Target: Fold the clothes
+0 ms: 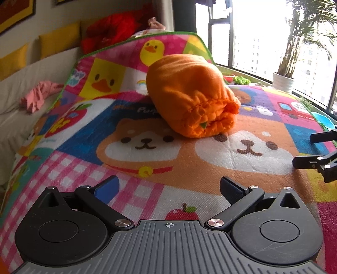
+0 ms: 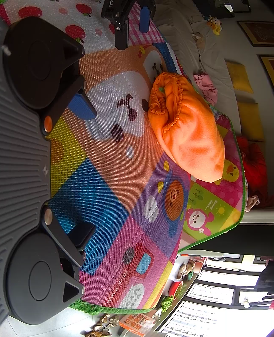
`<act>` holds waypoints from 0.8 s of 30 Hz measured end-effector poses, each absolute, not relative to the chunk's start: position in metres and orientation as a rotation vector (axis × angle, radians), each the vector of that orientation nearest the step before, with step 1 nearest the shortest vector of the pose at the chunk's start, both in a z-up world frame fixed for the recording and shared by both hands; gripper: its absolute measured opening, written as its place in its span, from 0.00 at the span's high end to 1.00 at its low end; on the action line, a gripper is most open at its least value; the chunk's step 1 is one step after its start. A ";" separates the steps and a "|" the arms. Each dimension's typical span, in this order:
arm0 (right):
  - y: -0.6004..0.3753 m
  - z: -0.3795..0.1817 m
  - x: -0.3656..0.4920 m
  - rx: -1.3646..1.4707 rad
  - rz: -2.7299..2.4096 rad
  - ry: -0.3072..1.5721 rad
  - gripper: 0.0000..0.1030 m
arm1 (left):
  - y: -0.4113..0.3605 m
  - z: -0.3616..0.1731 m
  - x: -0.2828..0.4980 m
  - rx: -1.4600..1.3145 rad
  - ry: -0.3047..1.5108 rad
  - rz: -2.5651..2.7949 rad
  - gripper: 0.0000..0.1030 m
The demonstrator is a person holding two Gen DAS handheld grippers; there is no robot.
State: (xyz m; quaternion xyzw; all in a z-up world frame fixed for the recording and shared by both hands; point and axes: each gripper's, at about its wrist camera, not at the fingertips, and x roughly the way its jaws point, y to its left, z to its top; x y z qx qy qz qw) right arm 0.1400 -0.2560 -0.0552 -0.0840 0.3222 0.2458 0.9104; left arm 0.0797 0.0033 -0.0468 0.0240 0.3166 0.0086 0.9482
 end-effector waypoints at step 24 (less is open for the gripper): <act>-0.256 -0.055 0.140 -0.173 0.507 0.664 0.00 | 0.007 -0.047 0.080 0.024 0.652 0.015 0.00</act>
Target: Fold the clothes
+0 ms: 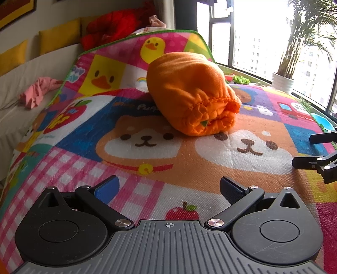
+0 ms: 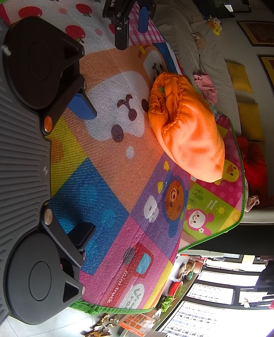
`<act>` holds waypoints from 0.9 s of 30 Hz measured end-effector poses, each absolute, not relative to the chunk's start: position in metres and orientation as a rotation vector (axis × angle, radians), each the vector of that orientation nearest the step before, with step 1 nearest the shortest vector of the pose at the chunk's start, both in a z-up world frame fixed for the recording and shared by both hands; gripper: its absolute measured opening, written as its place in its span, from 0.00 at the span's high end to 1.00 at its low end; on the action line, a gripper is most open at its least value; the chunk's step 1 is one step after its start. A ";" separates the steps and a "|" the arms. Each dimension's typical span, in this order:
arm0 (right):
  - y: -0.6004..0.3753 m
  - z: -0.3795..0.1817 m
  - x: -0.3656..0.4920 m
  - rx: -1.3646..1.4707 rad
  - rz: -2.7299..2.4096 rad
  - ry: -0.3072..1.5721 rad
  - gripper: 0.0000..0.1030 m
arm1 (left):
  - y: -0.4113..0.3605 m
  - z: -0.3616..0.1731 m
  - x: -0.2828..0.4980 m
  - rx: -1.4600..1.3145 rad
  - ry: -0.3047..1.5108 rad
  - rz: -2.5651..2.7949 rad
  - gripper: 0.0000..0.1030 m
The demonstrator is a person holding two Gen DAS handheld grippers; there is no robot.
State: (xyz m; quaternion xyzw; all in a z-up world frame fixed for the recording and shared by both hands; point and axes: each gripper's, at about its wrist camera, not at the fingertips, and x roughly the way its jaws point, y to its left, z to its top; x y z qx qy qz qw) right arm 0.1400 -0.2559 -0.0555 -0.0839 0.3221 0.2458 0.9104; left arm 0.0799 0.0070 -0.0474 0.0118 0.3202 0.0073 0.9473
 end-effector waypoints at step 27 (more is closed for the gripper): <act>-0.255 -0.056 0.140 -0.173 0.507 0.664 0.00 | 0.009 -0.046 0.074 0.006 0.624 0.022 0.00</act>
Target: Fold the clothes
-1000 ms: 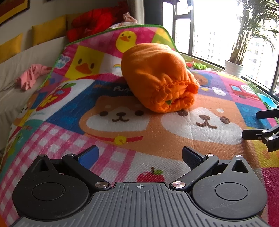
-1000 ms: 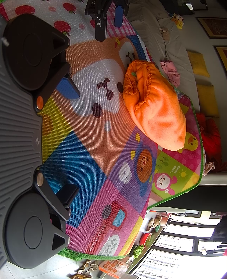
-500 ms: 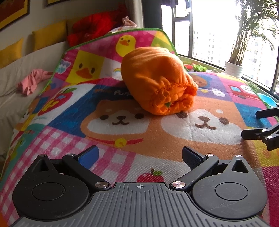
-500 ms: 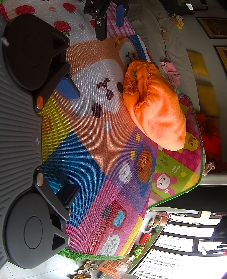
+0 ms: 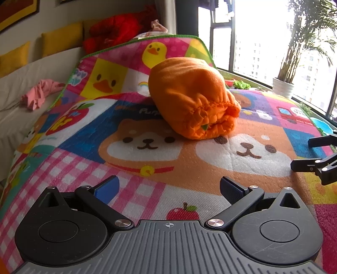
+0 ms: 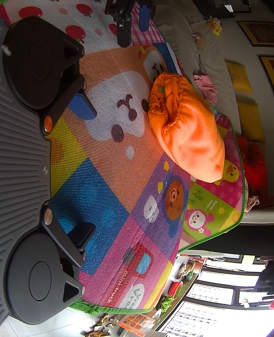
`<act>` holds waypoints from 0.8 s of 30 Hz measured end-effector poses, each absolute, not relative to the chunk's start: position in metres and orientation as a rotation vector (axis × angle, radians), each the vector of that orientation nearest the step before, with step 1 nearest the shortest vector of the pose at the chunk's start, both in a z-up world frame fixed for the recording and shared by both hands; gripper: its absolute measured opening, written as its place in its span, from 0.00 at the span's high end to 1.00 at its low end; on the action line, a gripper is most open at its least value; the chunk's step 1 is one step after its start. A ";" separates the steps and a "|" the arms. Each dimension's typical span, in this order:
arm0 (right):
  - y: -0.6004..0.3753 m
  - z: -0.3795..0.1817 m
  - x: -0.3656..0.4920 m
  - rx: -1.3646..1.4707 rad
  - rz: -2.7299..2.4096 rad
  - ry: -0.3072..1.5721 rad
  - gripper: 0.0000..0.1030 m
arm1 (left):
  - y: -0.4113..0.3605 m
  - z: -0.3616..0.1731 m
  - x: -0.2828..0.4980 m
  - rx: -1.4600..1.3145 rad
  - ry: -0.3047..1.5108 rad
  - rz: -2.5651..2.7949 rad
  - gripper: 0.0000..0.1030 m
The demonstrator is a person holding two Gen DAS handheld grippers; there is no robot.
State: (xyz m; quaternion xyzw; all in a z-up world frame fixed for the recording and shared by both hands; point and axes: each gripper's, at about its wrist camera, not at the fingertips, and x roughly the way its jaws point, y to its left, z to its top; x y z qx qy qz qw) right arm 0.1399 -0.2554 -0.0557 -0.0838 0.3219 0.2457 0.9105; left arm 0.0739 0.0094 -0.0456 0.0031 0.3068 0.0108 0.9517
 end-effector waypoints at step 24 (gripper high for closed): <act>-0.255 -0.056 0.140 -0.173 0.507 0.663 0.00 | 0.015 -0.044 0.070 -0.037 0.602 0.018 0.00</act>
